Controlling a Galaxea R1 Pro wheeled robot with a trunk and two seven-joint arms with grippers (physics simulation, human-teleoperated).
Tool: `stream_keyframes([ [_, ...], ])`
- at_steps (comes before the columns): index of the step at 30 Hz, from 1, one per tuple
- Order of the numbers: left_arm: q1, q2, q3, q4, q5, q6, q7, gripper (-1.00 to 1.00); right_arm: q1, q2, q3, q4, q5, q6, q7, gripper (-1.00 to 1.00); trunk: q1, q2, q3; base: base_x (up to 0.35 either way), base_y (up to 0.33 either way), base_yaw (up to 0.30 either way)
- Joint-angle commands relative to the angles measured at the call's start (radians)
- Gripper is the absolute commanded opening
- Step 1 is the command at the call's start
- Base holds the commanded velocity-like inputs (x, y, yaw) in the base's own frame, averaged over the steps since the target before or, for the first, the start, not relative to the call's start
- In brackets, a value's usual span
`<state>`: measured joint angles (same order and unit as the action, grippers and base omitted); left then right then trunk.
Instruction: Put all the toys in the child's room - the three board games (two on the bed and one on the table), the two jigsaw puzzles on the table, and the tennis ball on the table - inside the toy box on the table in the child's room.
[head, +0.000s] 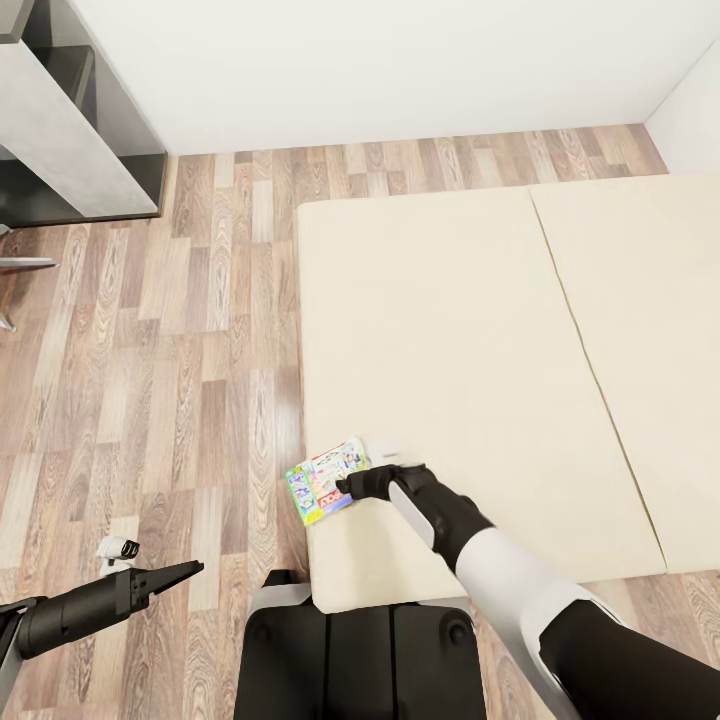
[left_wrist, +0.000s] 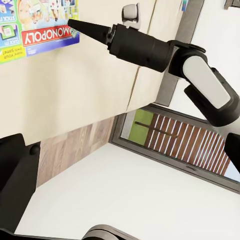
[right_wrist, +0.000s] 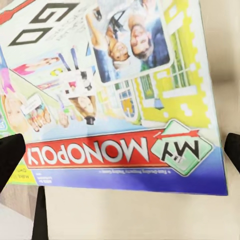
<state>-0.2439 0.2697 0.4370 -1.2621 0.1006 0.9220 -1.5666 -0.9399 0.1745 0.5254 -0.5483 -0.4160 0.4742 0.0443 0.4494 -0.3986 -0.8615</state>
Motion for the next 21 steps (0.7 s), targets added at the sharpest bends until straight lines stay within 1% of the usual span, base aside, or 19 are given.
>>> stream_keyframes([
  [1,0.0,0.0,0.0,0.0,-0.001,0.011,-0.004,1.0,0.0,0.0,0.0,-0.021,0.003,0.02,-0.004,1.0,0.001,-0.001,-0.001,0.0,0.0,0.0],
  [5,0.0,0.0,0.0,0.0,-0.001,0.011,-0.004,1.0,0.0,0.0,-0.002,-0.081,0.003,0.064,-0.035,1.0,0.001,-0.001,-0.001,0.0,0.0,0.0],
  [8,0.0,0.0,0.0,0.0,-0.001,0.011,-0.004,1.0,0.0,0.0,-0.003,-0.125,0.003,0.097,-0.074,1.0,0.001,-0.001,-0.001,0.0,0.0,0.0],
  [11,0.0,0.0,0.0,0.0,-0.001,0.011,-0.004,1.0,0.0,0.0,-0.004,-0.166,0.003,0.125,-0.092,1.0,0.001,-0.001,-0.001,0.0,0.0,0.0],
  [14,0.0,0.0,0.001,0.0,-0.001,0.012,-0.004,1.0,0.0,0.0,-0.005,-0.191,0.003,0.153,-0.102,1.0,0.001,-0.001,-0.001,0.0,0.0,0.0],
  [21,0.0,0.001,0.001,0.0,-0.001,0.012,-0.004,1.0,0.0,0.0,-0.009,-0.228,0.003,0.179,-0.113,1.0,0.001,-0.001,-0.001,0.0,0.0,0.0],
])
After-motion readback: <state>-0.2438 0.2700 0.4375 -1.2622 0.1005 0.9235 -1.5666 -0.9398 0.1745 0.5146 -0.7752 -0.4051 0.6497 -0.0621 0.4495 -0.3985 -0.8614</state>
